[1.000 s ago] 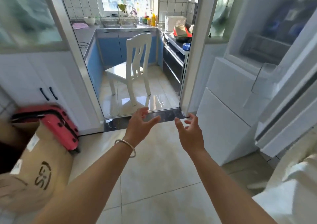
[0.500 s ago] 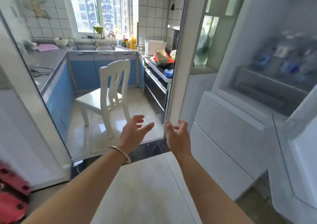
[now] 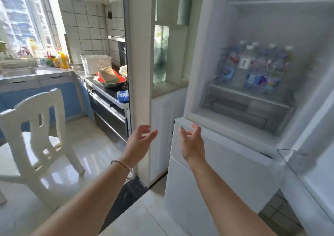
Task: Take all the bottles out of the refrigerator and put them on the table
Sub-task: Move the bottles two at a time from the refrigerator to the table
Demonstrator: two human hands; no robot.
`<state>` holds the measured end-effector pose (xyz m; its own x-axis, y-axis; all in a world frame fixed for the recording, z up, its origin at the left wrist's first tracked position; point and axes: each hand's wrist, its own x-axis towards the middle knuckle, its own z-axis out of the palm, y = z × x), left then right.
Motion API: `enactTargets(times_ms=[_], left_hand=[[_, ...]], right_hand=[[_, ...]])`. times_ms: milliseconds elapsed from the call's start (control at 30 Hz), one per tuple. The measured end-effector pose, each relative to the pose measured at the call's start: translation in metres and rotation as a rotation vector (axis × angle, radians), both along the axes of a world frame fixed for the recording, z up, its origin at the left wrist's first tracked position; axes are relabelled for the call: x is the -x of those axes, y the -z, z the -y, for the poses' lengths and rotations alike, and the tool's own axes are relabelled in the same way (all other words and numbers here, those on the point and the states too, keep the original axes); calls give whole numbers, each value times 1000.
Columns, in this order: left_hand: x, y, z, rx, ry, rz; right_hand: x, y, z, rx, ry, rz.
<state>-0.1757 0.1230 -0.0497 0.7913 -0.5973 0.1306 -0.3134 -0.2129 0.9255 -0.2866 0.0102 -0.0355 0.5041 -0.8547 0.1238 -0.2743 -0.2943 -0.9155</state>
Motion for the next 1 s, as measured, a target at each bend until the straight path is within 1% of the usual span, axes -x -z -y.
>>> enactTargets(times_ms=[167,300,500,633,833,1000], left_hand=[[-57,-12,94,23,235,-60],[-88,-20,161,22,342,-65],[-86,-26,248,59,552,-43],[-80,-33,308,82,611,-66],[-70,-48,409,114,658,-64],[-47,-73,498,166,679,-104]], right_hand=[[-34,-9,64,19,235,30],[-44,-15,108,32,391,37],[-42,-18,179,58,581,58],[-37,-21,232,88,648,71],[-31,-38,335,130,708,126],[-13,-65,421,225,774,223]])
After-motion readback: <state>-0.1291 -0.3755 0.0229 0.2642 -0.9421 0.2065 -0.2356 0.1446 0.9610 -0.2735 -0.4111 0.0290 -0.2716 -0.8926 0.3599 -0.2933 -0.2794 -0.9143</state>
